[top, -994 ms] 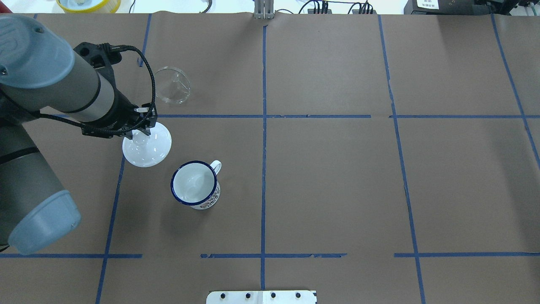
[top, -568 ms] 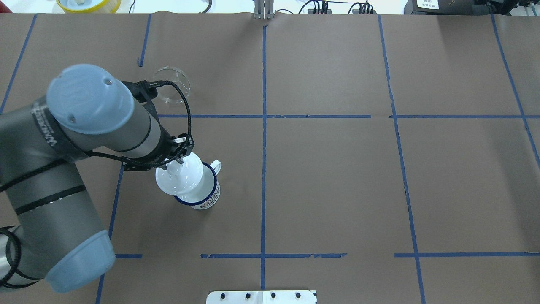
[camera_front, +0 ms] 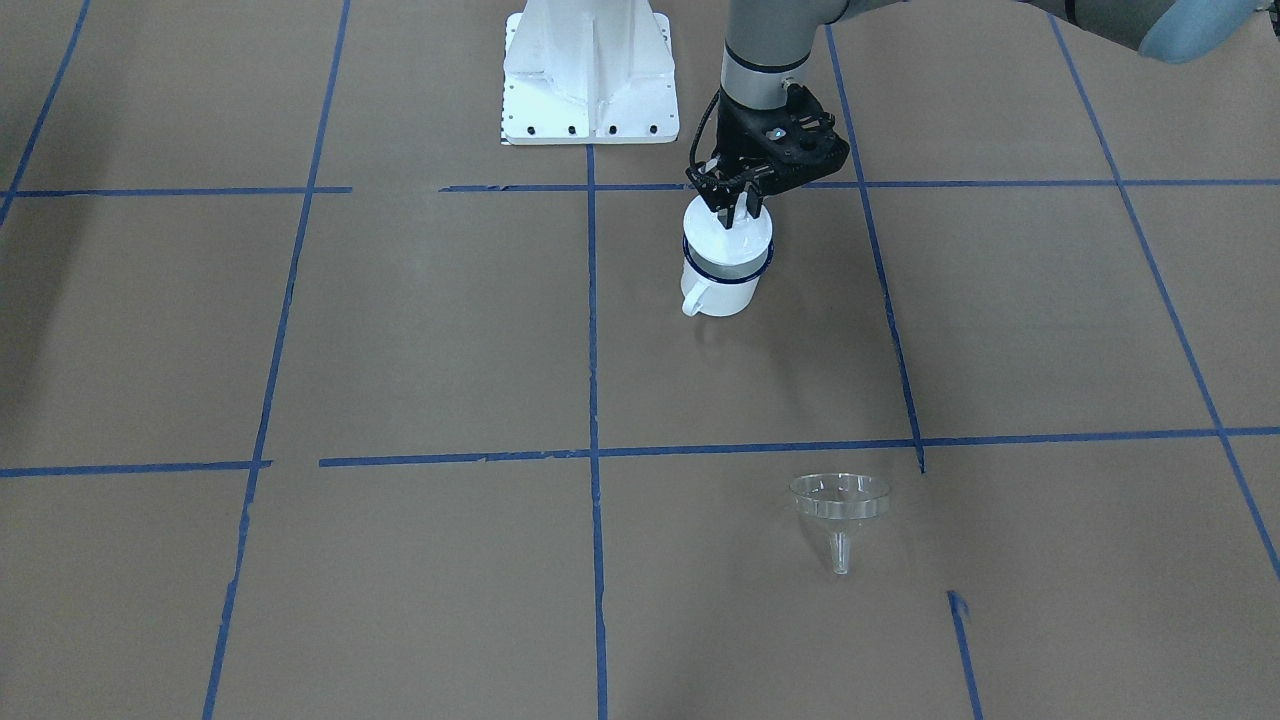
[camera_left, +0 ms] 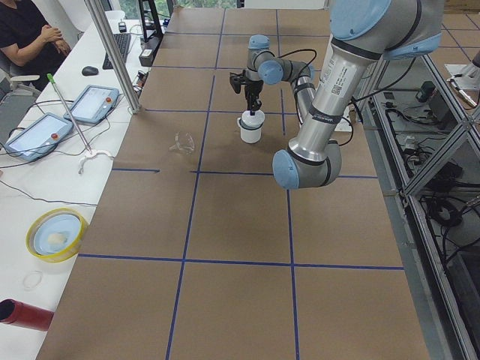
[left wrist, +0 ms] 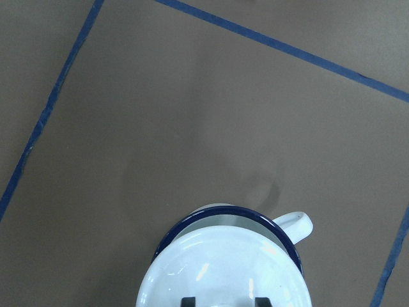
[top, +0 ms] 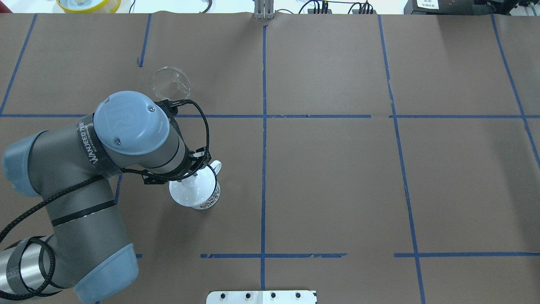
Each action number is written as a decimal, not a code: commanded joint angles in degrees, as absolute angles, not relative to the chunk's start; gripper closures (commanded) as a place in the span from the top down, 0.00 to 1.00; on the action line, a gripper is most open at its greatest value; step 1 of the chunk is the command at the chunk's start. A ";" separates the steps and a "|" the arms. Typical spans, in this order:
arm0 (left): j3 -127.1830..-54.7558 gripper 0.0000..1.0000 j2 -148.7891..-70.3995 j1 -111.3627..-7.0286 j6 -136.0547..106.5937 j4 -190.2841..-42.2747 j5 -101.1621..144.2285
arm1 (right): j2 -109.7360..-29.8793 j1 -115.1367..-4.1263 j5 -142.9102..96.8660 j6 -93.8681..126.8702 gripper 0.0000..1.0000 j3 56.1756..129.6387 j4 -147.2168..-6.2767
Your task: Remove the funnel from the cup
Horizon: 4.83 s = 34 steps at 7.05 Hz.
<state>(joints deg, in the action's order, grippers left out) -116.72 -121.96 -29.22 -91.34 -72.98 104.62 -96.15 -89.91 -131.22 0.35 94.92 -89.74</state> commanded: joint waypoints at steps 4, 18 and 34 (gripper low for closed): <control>-116.02 0.00 -121.64 -29.18 -90.79 -74.08 104.59 | -96.15 -89.91 -131.22 0.35 1.00 94.92 -89.74; -115.58 1.00 -121.81 -29.35 -90.70 -74.44 104.41 | -96.15 -89.91 -131.22 0.35 1.00 94.92 -89.74; -118.66 1.00 -120.16 -50.23 -63.52 -79.87 105.47 | -96.15 -89.91 -131.22 0.35 1.00 94.83 -89.74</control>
<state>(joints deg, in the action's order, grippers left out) -118.87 -120.97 -45.95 -70.02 -78.18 105.42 -96.15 -89.91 -131.22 0.35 94.84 -89.74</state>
